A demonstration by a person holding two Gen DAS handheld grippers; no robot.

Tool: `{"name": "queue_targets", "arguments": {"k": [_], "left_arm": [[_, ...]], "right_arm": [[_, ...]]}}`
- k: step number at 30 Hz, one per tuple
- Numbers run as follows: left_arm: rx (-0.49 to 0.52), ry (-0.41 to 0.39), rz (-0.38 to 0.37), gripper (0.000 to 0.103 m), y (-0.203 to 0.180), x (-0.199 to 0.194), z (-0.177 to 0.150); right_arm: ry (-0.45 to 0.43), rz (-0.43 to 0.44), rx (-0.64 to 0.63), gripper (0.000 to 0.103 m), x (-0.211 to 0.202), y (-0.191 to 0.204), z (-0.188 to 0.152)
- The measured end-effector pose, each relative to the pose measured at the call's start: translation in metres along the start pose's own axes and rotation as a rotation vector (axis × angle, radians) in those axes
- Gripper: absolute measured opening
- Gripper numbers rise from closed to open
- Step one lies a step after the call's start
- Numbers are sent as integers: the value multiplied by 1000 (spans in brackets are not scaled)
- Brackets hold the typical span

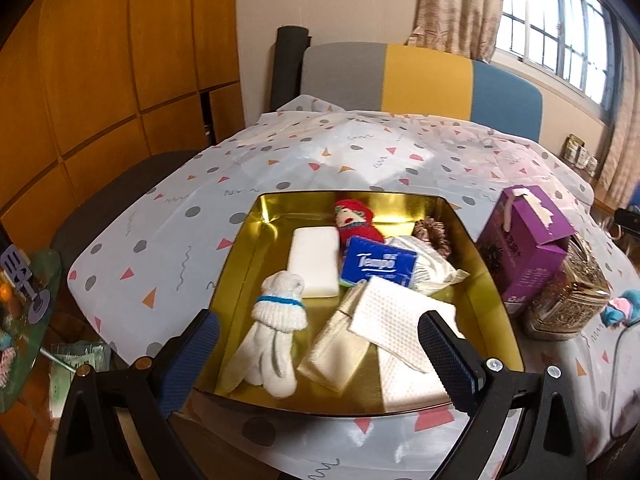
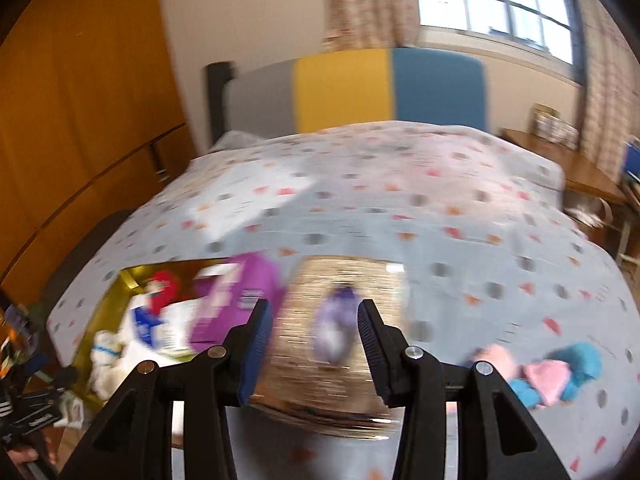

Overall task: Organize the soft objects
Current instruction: 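Move both grippers back over the pink sock roll and blue teddy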

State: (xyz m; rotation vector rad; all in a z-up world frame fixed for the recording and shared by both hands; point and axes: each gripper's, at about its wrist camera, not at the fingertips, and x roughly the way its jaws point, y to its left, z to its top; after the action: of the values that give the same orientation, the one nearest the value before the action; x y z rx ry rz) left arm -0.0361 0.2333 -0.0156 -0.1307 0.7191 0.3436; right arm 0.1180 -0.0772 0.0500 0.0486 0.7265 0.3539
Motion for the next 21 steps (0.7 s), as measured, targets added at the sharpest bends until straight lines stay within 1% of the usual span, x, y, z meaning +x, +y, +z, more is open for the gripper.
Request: {"name": "queue_targets", "arguments": {"k": [4,9,13,16,18,19,21], "left_arm": [[32,2,-15,100,-13,-1,1],[76,0,-42,100,-29,-5,-1],[114,-13,-105,102,-43,-11,2],[144,-33,-149,103,-57,-18,6],[180,-54,-184,103,-71,-26,10],[199,-59,-209,103,-79,-29,13],[234,-62,-265,103,-95,-32,17]], "right_arm": [[-3,-106,90,45,-8,-57,-5],[-5,-225,208,45,-13,-120,-16],[-9,-331,312,45,-17,-168,-28],[-12,-396,400,45,-20,-202,-43],[-9,-424,441,45,-19,-214,-55],[18,-432,490,45,-17,-224,-61],[4,-379,588,45,-20,-240,-67]]}}
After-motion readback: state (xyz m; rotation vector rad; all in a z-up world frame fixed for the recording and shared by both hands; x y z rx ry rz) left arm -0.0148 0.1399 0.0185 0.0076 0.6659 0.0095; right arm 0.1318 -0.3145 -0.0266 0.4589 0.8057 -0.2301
